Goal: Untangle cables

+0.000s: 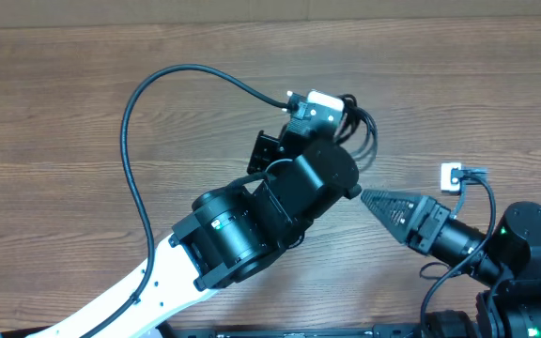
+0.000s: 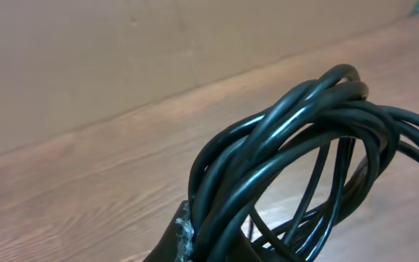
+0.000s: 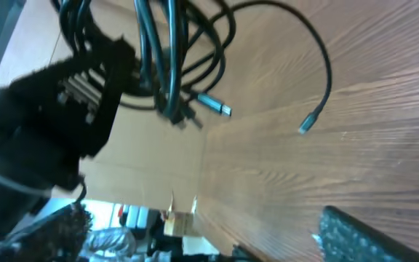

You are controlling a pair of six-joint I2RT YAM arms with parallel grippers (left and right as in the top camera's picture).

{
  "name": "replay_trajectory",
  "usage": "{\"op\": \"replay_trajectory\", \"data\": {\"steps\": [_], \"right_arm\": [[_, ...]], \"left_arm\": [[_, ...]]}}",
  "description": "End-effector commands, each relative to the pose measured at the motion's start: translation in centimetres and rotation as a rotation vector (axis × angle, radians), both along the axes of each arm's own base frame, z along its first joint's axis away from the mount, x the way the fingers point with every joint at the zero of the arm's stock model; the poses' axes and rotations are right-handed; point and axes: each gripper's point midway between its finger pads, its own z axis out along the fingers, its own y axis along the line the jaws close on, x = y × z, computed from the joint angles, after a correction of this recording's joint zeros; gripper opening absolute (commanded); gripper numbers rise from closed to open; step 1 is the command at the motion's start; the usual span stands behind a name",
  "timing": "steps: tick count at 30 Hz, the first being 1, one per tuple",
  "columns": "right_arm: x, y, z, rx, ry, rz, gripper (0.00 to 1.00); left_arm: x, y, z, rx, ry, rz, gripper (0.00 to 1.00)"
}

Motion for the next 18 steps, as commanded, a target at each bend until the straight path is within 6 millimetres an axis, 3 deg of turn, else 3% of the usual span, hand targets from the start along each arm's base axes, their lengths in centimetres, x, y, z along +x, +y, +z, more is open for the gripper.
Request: {"op": "replay_trajectory", "data": {"steps": [1, 6, 12, 18], "right_arm": [[1.3, -1.2, 0.3, 0.016, 0.032, -0.123, 1.00], [1.8, -1.4, 1.3, 0.016, -0.022, -0.141, 1.00], [3.1, -2.7, 0.7, -0.015, -0.017, -0.241, 1.00], [4.0, -2.8, -0.1, -0.024, 0.019, -0.247, 1.00]], "left_arm": [[-0.9, -2.1, -0.4, -0.060, 0.065, -0.119, 0.04], [-1.4, -2.9, -0.6, -0.074, 0.087, -0.161, 0.04], [-2.0, -3.8, -0.3, -0.064, 0.069, -0.198, 0.04], [-2.7, -4.7, 0.1, -0.058, 0.052, -0.239, 0.04]]}}
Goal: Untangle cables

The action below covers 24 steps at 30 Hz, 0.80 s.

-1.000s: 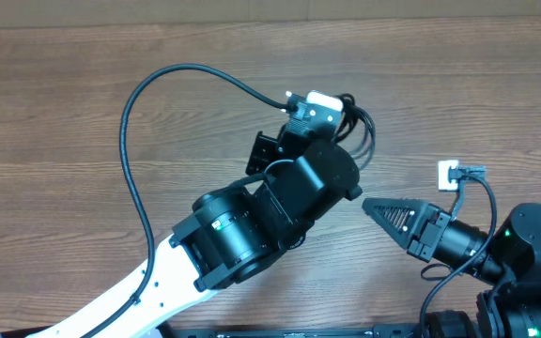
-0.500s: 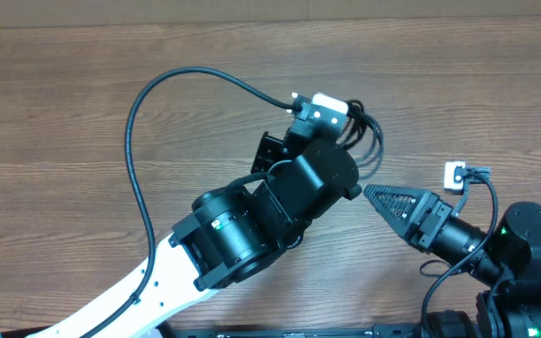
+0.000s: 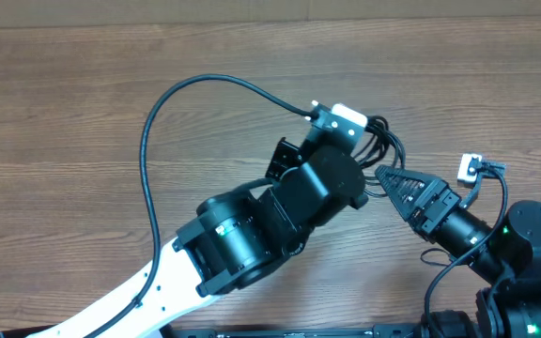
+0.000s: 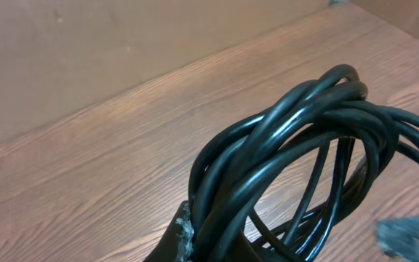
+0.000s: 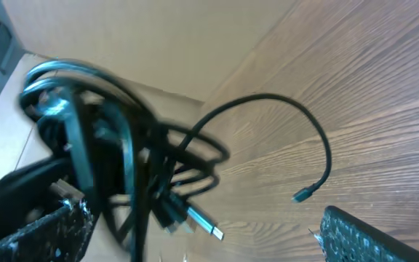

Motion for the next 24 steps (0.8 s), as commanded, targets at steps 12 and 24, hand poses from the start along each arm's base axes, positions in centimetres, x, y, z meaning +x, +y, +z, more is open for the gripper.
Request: {"op": "replay_trajectory", "data": {"steps": [12, 24], "right_arm": [[1.7, -0.9, -7.1, -0.093, 0.307, -0.045, 1.00], [1.5, -2.9, -12.5, -0.219, 0.524, -0.119, 0.99]], "left_arm": [[0.6, 0.3, 1.9, 0.061, -0.123, 0.028, 0.04], [0.9, -0.1, 3.4, 0.036, -0.177, 0.026, 0.04]]}}
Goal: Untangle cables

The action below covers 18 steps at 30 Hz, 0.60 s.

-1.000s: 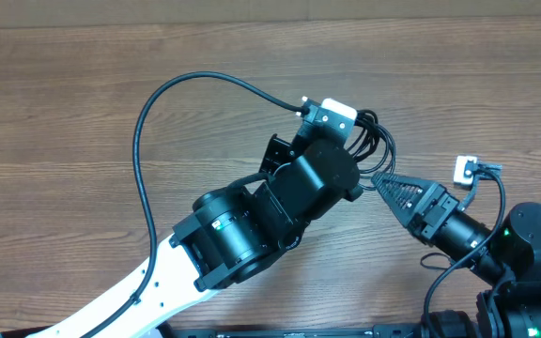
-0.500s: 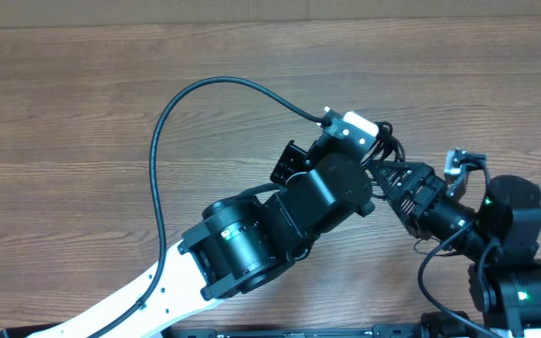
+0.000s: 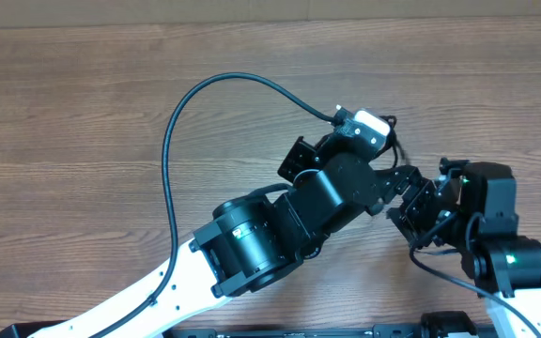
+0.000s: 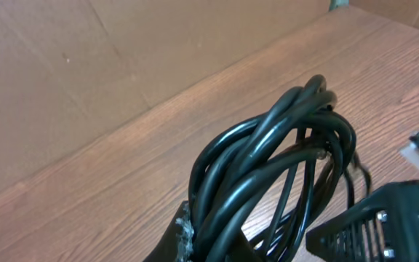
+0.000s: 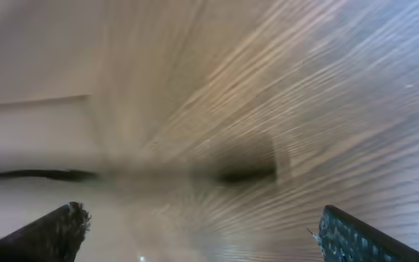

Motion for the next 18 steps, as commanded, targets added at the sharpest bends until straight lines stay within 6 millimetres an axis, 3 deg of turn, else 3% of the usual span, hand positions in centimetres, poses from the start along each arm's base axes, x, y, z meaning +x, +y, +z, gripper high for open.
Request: {"op": "replay_trajectory", "data": {"steps": [1, 10, 18], "right_arm": [[0.2, -1.5, -1.4, -0.096, 0.029, -0.045, 0.99], [-0.5, -3.5, -3.0, -0.200, 0.093, -0.115, 0.99], [-2.1, -5.6, -4.7, -0.313, 0.185, -0.170, 1.00]], "left_arm": [[0.3, 1.2, 2.8, -0.031, -0.073, 0.044, 0.04], [0.3, 1.6, 2.8, 0.046, -0.100, 0.019, 0.04], [0.8, 3.7, 3.3, 0.084, -0.137, 0.118, 0.04]]}}
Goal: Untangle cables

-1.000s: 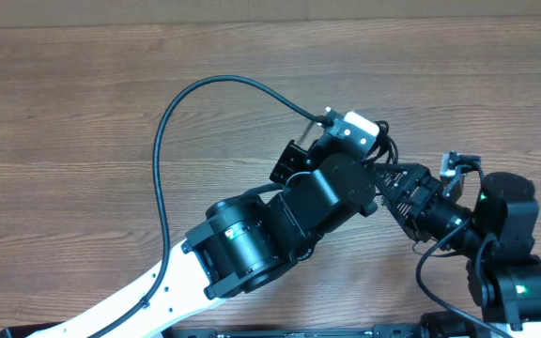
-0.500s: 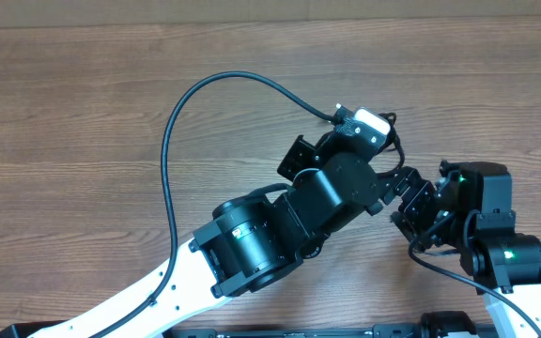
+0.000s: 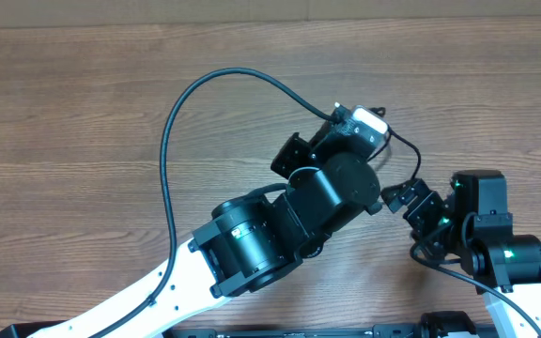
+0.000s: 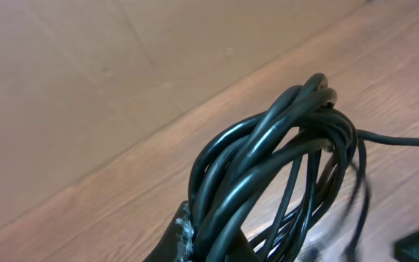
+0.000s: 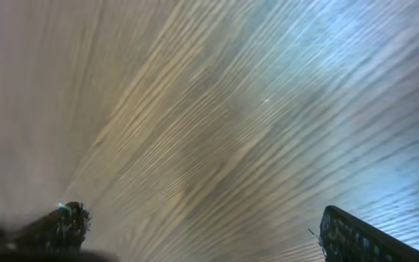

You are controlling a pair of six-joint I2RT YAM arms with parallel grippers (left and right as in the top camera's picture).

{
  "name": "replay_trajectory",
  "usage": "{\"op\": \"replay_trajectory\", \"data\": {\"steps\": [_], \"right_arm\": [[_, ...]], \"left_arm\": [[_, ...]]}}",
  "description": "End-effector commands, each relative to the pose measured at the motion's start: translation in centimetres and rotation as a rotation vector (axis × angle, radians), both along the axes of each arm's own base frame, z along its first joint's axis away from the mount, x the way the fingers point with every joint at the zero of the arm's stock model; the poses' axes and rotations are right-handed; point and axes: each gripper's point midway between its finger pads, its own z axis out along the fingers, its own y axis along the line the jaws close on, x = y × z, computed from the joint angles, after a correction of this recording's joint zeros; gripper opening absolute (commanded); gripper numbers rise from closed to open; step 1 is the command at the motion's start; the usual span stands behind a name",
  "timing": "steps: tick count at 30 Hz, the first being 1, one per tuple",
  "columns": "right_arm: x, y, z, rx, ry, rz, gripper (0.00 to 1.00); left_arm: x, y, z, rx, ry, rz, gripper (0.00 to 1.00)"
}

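A bundle of black cable point(image 4: 282, 160) is coiled in tangled loops, with my left gripper point(image 4: 217, 244) shut on its lower part. From above, the left gripper point(image 3: 350, 127) sits mid-table, largely hidden under its wrist. One long cable strand point(image 3: 169, 141) arcs from the bundle out to the left and back under the left arm. A thin strand point(image 3: 411, 160) trails from the bundle toward my right gripper point(image 3: 409, 199). The right gripper point(image 5: 202, 218) is open over blurred tabletop, nothing between its fingers point(image 5: 348, 233).
The wooden table point(image 3: 64, 113) spreads to the left and back. A brown cardboard wall point(image 4: 86, 65) stands behind the table. The bulky left arm point(image 3: 252, 235) crosses the table's front centre, close beside the right arm point(image 3: 496, 253).
The right gripper's fingers have left the lower right of the left wrist view. A loose thin strand now hangs to the right of the coil. The left gripper still holds the bundle.
The left gripper held the coil near the table's middle while the right gripper pointed at it, shut, from the right. Then the right gripper stood open close to the coil. The left arm carried the bundle rightward; the right wrist has turned and sits just beside it.
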Motion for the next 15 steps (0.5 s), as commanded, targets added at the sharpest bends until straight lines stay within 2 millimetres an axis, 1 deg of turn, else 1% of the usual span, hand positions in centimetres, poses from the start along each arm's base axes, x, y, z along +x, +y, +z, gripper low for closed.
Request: {"op": "replay_trajectory", "data": {"steps": [1, 3, 6, 8, 10, 12, 15], "right_arm": [[-0.3, -1.4, -0.6, -0.082, 0.021, -0.034, 1.00], [-0.4, -1.4, -0.6, -0.079, 0.025, -0.032, 1.00], [-0.4, -0.4, -0.4, -0.047, 0.009, 0.027, 1.00], [-0.3, 0.5, 0.1, -0.026, -0.027, 0.111, 1.00], [0.0, 1.9, 0.9, -0.001, -0.099, 0.245, 1.00], [0.2, 2.8, 1.4, 0.014, -0.149, 0.325, 1.00], [0.1, 4.8, 2.9, 0.062, -0.268, 0.508, 1.00]], "left_arm": [[-0.1, 2.2, 2.7, -0.015, -0.061, 0.058, 0.04], [-0.2, 2.2, 2.5, -0.010, -0.057, 0.059, 0.04], [-0.3, 2.4, 2.1, 0.001, -0.042, 0.058, 0.04], [-0.4, 2.6, 1.7, -0.002, -0.025, 0.068, 0.04], [-0.6, 2.9, 1.0, -0.014, 0.009, 0.083, 0.04], [-1.0, 2.4, 0.3, -0.011, 0.042, 0.047, 0.04], [-1.9, 1.5, -0.9, 0.000, 0.113, -0.034, 0.04]]}}
